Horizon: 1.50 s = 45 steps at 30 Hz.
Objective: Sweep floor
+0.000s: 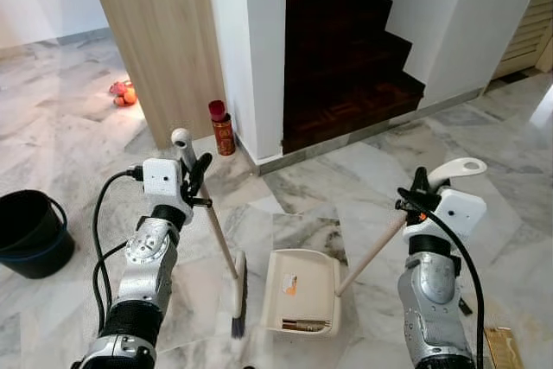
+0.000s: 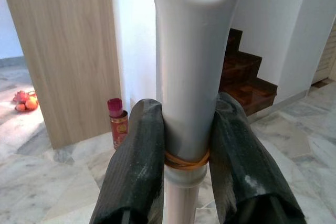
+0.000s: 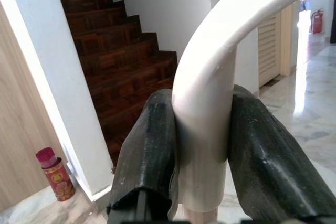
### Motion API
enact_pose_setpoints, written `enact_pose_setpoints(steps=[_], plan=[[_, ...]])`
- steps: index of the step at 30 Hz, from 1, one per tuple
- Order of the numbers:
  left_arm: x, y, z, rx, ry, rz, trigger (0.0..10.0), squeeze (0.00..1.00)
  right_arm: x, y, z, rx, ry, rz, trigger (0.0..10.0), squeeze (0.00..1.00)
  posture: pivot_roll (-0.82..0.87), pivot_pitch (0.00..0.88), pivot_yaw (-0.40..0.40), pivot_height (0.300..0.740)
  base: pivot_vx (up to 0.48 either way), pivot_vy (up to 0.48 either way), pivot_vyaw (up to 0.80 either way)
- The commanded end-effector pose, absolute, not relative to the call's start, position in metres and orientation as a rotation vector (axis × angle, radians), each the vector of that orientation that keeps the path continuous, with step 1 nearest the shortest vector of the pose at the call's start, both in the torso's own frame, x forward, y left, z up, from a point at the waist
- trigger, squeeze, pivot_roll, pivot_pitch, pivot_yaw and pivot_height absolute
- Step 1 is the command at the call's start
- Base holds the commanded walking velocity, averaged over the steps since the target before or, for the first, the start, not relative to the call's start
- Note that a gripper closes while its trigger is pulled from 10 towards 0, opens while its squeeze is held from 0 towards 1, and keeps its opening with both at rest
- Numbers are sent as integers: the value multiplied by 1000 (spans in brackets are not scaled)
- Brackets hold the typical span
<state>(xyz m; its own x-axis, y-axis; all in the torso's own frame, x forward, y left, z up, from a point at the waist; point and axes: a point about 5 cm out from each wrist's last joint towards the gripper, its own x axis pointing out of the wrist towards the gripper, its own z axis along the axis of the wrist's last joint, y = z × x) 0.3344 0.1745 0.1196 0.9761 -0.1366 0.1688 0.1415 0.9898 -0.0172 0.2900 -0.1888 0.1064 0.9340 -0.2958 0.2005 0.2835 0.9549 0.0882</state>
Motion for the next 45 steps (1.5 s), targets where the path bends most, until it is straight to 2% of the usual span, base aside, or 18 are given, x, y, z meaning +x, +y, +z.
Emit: enact_pose_setpoints(steps=[1,7,25,45], plan=[[334,175,129,-24,-211,-138,10000,0,296,-185,121,51,-271,-275,10000,0,-19,0,37,740,0,0,0],[333,174,128,-21,-208,-144,10000,0,295,-182,122,61,-280,-266,10000,0,-20,0,43,740,0,0,516],[334,172,127,-21,-199,-157,10000,0,294,-179,117,78,-260,-256,10000,0,-21,0,49,740,0,0,0],[332,171,125,-32,-189,-142,10000,0,292,-182,117,69,-250,-260,10000,0,-23,0,42,740,0,329,0]])
